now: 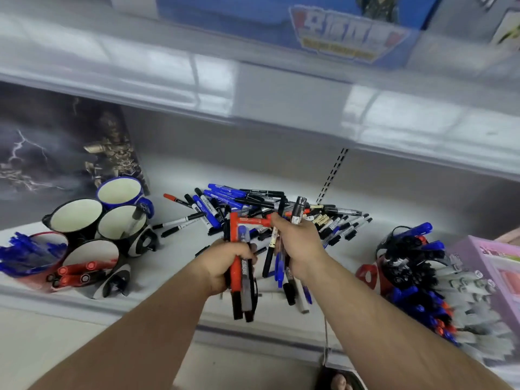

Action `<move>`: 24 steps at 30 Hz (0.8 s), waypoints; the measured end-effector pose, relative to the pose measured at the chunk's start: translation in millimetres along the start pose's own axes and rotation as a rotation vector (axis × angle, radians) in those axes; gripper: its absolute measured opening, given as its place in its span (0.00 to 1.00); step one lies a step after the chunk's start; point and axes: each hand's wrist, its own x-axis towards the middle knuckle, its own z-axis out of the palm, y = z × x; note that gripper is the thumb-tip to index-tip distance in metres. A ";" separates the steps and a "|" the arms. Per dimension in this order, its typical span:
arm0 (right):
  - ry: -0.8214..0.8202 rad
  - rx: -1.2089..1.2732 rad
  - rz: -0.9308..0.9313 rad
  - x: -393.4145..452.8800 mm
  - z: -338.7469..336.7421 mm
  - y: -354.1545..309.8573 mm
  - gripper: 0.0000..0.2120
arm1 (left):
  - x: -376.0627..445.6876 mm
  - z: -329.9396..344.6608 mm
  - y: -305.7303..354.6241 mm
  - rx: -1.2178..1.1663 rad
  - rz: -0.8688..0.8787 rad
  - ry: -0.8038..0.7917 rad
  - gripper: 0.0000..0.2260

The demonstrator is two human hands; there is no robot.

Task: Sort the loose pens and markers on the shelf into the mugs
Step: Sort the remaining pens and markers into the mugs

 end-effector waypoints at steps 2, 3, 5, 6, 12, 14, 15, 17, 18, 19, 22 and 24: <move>-0.032 -0.010 0.038 -16.5 -4.2 -8.2 0.15 | -10.9 -2.6 6.9 -0.266 0.027 0.043 0.08; -0.069 -0.034 0.059 -26.5 -6.5 -11.4 0.16 | -16.8 -4.2 10.9 -0.385 0.060 0.068 0.07; -0.162 -0.083 0.091 -50.1 -12.3 -18.2 0.18 | -31.1 -5.8 19.9 -0.568 0.124 0.111 0.05; -0.201 -0.090 0.103 -60.9 -16.0 -20.8 0.20 | -39.3 -6.1 23.7 -0.638 0.161 0.125 0.04; -0.326 0.114 0.096 -126.3 -30.1 -34.2 0.09 | -107.5 4.7 30.0 -0.838 0.306 0.058 0.04; -0.333 0.222 0.071 -152.0 -27.4 -35.5 0.12 | -129.8 16.9 22.9 -0.836 0.318 0.011 0.03; -0.348 0.272 0.064 -164.7 -26.9 -36.5 0.15 | -141.5 22.3 19.6 -0.835 0.322 -0.010 0.02; -0.400 0.351 0.056 -187.0 -27.2 -37.7 0.22 | -162.9 32.0 14.7 -0.821 0.329 -0.043 0.03; -0.418 0.367 0.067 -195.9 -27.9 -37.1 0.24 | -171.1 35.0 12.4 -0.811 0.330 -0.052 0.05; -0.431 0.365 0.079 -203.2 -27.5 -35.7 0.22 | -181.0 39.1 10.7 -0.797 0.328 -0.067 0.06; -0.379 0.249 0.048 -221.2 -27.9 -33.0 0.11 | -203.4 46.9 6.1 -0.713 0.328 -0.104 0.05; -0.338 0.158 0.006 -232.8 -31.5 -39.1 0.13 | -218.4 46.6 6.8 -0.583 0.317 -0.105 0.03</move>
